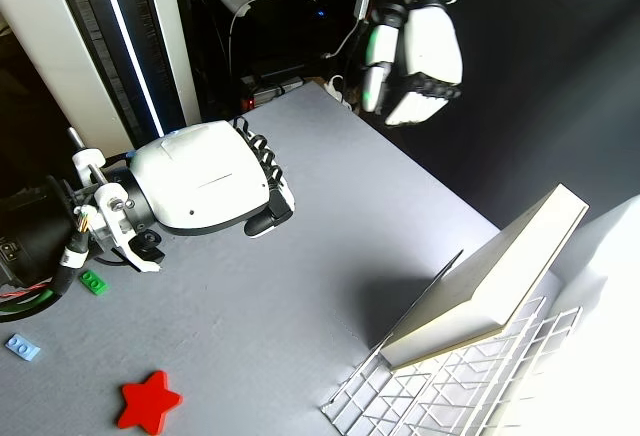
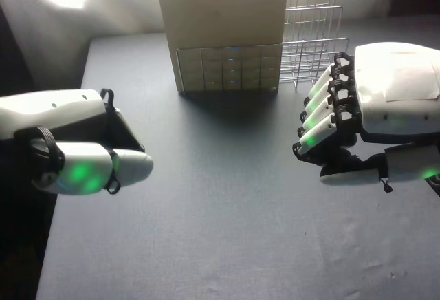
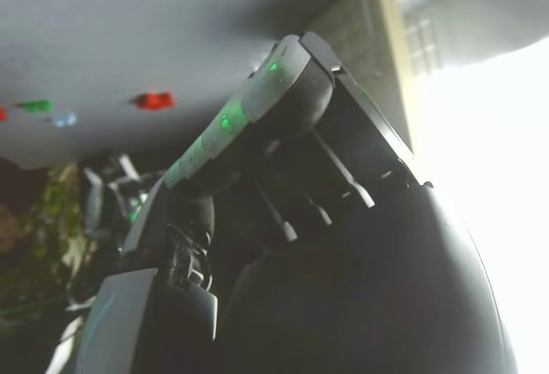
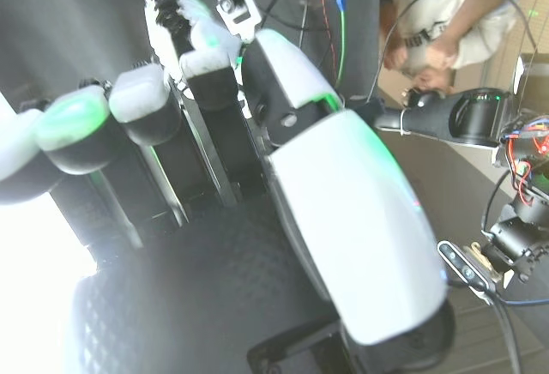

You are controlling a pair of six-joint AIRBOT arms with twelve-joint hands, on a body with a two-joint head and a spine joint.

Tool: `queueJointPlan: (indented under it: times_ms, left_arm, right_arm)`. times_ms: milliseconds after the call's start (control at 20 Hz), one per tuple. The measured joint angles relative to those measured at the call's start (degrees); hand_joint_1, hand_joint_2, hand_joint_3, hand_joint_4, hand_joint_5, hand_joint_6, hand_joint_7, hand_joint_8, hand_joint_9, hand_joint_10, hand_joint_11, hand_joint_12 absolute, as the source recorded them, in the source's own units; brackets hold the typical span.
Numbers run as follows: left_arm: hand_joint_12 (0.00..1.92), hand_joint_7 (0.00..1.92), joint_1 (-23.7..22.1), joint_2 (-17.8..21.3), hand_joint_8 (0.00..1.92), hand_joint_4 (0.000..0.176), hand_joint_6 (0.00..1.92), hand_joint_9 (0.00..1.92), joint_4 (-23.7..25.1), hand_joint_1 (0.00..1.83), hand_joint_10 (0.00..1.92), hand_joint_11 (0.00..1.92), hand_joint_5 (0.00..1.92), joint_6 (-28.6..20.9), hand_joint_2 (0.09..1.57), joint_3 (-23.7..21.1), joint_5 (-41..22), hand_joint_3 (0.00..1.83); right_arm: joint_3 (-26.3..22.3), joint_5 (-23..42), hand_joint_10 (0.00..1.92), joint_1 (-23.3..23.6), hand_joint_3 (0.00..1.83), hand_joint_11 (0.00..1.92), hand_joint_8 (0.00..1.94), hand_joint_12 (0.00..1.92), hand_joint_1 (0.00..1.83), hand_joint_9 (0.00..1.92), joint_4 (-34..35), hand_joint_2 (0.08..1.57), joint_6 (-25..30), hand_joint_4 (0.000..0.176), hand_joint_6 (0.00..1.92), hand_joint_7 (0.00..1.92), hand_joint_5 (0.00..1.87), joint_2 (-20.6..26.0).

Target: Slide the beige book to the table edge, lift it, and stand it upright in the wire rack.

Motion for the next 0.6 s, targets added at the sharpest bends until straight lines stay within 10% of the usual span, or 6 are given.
queueJointPlan:
  times_ms: [400,600]
  left_arm:
    - [1.92,1.22,-3.26,-2.01,1.92,0.0,1.92,1.25,-0.02,0.43,1.92,1.24,1.09,1.75,1.5,-0.13,3.13,0.0]
    - [1.92,1.23,-3.96,-2.01,1.92,0.0,1.92,1.25,-0.04,0.46,1.92,1.26,1.14,1.75,1.52,0.13,3.17,0.0]
  right_arm:
    - [0.02,0.42,1.91,-0.07,0.02,1.09,1.77,1.92,0.3,1.1,0.61,1.5,-0.63,0.0,1.87,1.13,0.98,0.02]
    - [0.0,0.59,1.92,-0.07,0.0,1.17,1.81,1.92,0.47,1.16,0.63,1.45,-0.66,0.0,1.85,1.17,1.0,0.0]
